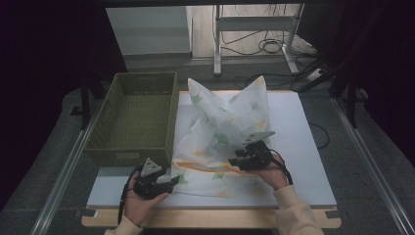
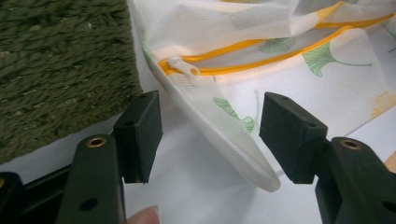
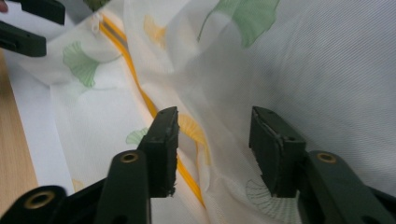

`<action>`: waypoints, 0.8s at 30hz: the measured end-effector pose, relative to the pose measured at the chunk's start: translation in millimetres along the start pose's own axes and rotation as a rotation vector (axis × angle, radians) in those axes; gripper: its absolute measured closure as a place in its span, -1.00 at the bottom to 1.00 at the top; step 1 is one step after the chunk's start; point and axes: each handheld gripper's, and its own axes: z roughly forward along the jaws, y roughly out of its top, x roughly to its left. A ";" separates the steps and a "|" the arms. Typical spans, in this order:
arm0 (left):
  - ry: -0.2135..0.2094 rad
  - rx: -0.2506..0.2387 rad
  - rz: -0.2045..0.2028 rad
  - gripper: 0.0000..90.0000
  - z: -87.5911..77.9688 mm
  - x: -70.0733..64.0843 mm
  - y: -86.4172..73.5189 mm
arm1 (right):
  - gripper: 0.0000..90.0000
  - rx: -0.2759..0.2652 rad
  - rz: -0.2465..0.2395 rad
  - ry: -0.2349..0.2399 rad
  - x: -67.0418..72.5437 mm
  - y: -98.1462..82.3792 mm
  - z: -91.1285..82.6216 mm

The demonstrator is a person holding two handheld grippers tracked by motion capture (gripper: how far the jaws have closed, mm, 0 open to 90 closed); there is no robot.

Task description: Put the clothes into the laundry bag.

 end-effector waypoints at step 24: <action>0.021 -0.003 -0.023 -0.17 -13.2 21.4 -7.6 | -0.02 -0.075 -0.026 0.003 12.5 10.8 -0.3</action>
